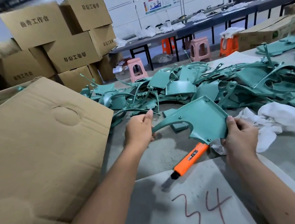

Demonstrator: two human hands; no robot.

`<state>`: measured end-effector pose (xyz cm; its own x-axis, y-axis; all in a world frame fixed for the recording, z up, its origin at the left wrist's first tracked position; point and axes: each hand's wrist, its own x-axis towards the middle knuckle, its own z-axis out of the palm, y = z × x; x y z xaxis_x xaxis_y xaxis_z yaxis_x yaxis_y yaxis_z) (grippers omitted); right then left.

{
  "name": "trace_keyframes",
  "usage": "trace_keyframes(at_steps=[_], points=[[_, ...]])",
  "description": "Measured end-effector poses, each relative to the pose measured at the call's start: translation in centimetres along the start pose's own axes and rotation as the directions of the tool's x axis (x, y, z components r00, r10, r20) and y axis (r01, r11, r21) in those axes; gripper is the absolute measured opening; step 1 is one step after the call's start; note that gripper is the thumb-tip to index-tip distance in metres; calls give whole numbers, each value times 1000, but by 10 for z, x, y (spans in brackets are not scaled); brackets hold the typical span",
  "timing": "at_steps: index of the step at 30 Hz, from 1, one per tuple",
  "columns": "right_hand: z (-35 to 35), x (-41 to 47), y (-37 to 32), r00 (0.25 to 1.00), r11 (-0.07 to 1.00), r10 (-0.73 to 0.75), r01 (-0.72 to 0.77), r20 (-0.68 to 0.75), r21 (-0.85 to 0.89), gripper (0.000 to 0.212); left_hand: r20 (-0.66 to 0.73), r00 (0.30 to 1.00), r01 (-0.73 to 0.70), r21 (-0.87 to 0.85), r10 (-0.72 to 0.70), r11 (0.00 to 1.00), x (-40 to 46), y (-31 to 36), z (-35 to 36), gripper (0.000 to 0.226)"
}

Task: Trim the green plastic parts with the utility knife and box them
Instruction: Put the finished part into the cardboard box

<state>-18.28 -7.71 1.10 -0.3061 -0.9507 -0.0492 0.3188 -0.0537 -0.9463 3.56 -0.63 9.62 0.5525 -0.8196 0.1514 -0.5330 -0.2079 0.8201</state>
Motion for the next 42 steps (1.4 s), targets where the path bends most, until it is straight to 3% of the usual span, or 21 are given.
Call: trace_keyframes(at_steps=[2, 6, 8, 14, 17, 20, 22, 25, 28, 29, 31, 32, 34, 36, 38, 42], points=[[1, -3, 0, 1000, 1000, 10, -10, 5, 20, 25, 19, 999, -47, 0, 47, 999, 1, 5, -3, 55], [2, -7, -10, 1000, 997, -15, 13, 24, 78, 28, 266, 938, -199, -108, 221, 974, -2, 32, -11, 28], [3, -12, -17, 999, 992, -17, 12, 43, 129, 29, 281, 908, -302, -72, 310, 950, -2, 47, -16, 21], [55, -46, -55, 981, 967, -1, -48, 193, 248, 31, -37, 928, -371, 12, 371, 929, 5, 93, -80, 22], [104, -75, -79, 951, 935, -1, -109, 310, 338, 26, -158, 863, -421, 301, 481, 856, 9, 124, -136, 33], [158, -113, -97, 897, 928, -19, -149, 442, 342, 23, -284, 784, -271, 644, 552, 715, 12, 151, -196, 59], [193, -141, -110, 857, 937, -27, -157, 514, 311, 21, -324, 781, -165, 718, 534, 676, 8, 161, -241, 64], [239, -176, -131, 769, 924, -51, -206, 638, 322, 17, -251, 835, -166, 734, 490, 659, -2, 160, -299, 52], [273, -206, -146, 598, 950, -93, -185, 796, 251, 7, -287, 904, 2, 743, 317, 669, -10, 143, -348, 37], [280, -216, -148, 515, 959, -86, -190, 853, 211, 12, -369, 886, 104, 748, 280, 655, -12, 136, -363, 37], [289, -230, -149, 355, 964, -42, -232, 934, 132, 43, -524, 803, 292, 761, 284, 579, -15, 119, -388, 43], [291, -234, -147, 317, 968, -39, -222, 948, 114, 57, -560, 786, 367, 765, 264, 530, -15, 109, -396, 47], [293, -238, -143, 311, 988, -66, -114, 948, 107, 60, -564, 821, 483, 768, 87, 421, -16, 91, -399, 56], [291, -239, -138, 320, 994, -95, -20, 943, 107, 36, -500, 854, 518, 793, -142, 321, -12, 72, -393, 60], [286, -238, -130, 326, 994, -106, -2, 939, 113, 20, -409, 866, 481, 841, -289, 249, -9, 57, -379, 49], [277, -230, -114, 373, 993, -99, -23, 923, 116, 17, -382, 869, 449, 876, -315, 177, -2, 53, -361, 30]])
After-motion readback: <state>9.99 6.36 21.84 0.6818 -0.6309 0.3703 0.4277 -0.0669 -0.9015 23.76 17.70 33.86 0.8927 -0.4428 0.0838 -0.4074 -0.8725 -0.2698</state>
